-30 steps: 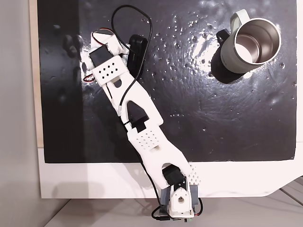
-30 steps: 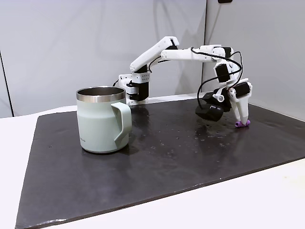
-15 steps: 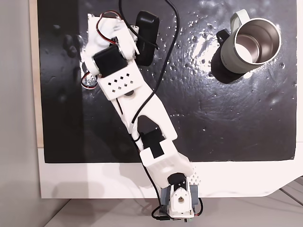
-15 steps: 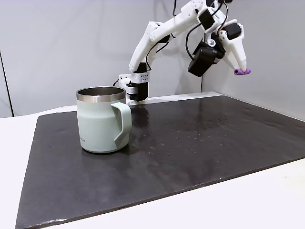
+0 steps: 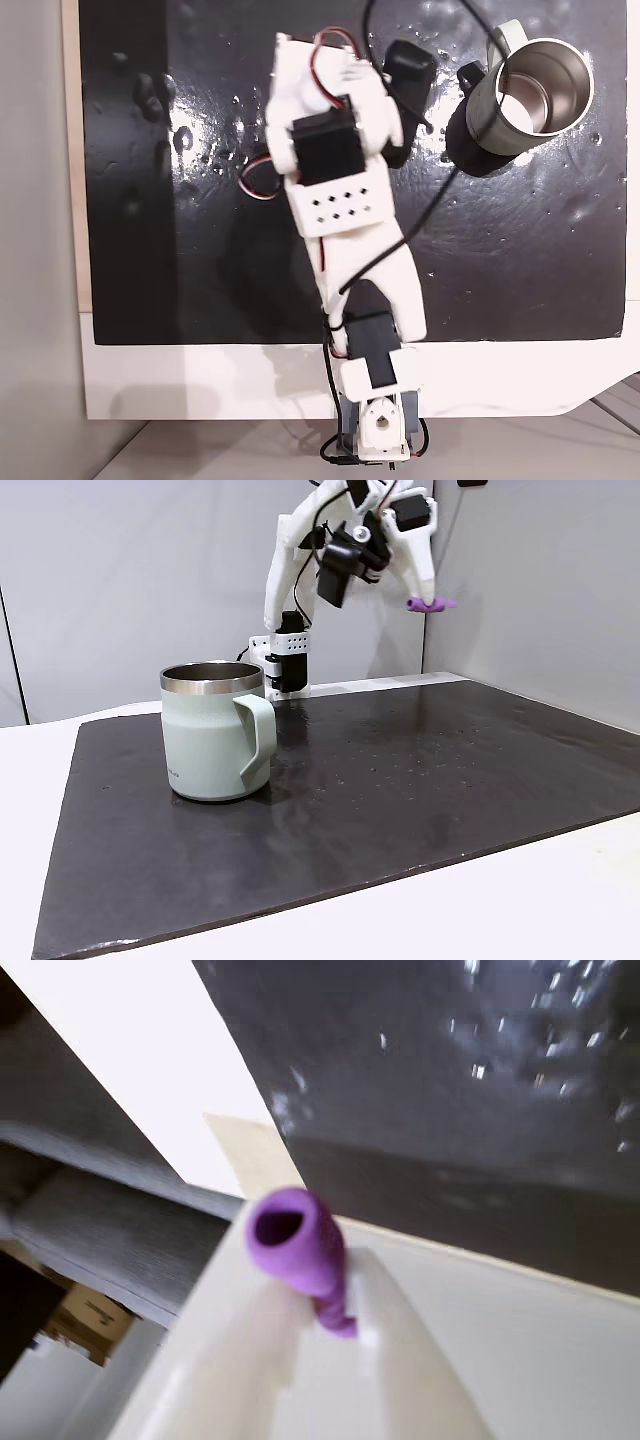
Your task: Grasp a pengrip and put it in the cup.
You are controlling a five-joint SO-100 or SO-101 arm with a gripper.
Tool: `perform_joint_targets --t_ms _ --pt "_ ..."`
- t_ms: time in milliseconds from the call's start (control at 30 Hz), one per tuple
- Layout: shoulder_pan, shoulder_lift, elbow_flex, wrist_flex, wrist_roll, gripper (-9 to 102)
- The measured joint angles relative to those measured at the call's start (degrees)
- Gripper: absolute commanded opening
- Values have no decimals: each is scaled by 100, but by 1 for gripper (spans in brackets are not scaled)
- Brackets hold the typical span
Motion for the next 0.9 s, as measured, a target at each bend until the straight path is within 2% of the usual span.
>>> perform_joint_targets --t_ms 467,900 --pt "2382 905 677 246 -1318 0" --pt "3876 325 466 -316 -1819 0"
